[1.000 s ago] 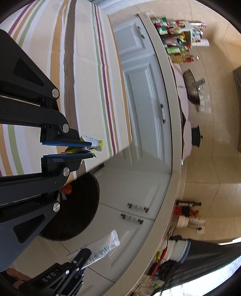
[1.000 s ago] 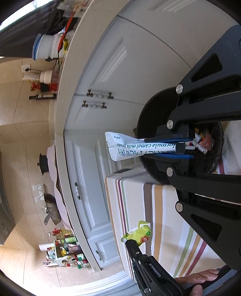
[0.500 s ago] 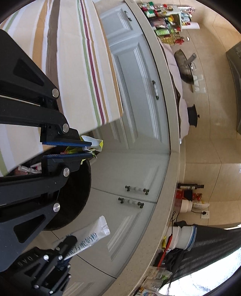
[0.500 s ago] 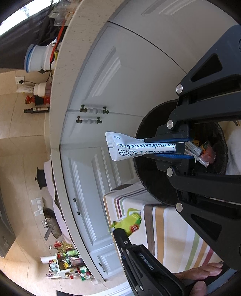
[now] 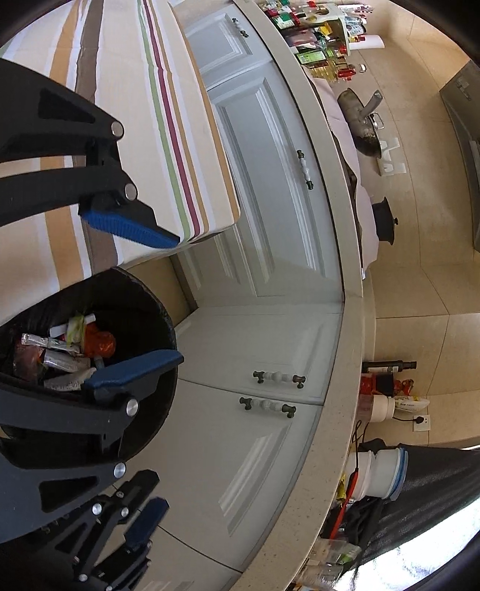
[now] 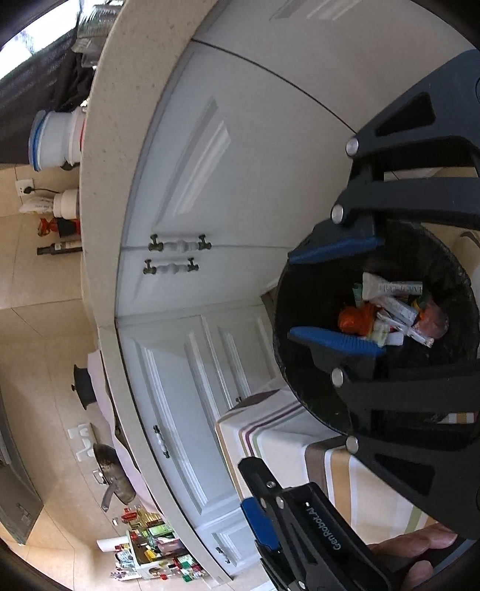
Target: Collect trash
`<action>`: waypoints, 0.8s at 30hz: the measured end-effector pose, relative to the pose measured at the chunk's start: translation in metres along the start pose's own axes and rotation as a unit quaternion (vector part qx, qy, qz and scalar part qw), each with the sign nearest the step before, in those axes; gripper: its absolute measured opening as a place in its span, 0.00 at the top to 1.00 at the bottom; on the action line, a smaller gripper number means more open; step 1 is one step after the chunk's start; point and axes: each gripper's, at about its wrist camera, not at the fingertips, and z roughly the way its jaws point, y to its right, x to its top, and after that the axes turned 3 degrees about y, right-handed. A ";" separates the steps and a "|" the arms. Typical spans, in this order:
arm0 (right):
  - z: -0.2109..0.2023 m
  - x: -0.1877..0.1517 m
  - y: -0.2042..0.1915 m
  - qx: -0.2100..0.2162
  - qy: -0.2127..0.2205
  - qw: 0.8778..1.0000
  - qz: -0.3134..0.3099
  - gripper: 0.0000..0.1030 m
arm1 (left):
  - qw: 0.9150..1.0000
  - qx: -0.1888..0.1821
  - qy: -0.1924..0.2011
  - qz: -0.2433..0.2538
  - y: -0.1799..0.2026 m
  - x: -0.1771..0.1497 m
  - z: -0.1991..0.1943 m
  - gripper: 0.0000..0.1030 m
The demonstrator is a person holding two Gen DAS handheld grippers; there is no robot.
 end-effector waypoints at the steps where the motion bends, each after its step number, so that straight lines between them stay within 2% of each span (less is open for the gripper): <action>1: -0.003 0.000 0.001 -0.002 0.002 1.000 0.001 0.63 | 1.000 0.000 0.001 0.000 0.000 0.000 -0.002 0.40; 8: -0.024 0.002 0.006 -0.014 0.016 1.000 0.004 0.54 | 1.000 -0.001 0.010 0.010 0.002 -0.004 -0.020 0.32; 9: -0.027 0.002 0.006 -0.015 0.017 1.000 0.004 0.50 | 1.000 0.000 0.012 0.012 0.002 -0.005 -0.024 0.29; 16: -0.053 0.000 0.005 -0.020 0.034 0.999 0.003 0.35 | 1.000 0.005 0.019 0.013 -0.001 -0.010 -0.046 0.24; 24: -0.080 -0.004 0.002 -0.028 0.051 0.998 -0.004 0.24 | 1.000 0.011 0.029 0.007 -0.009 -0.016 -0.071 0.19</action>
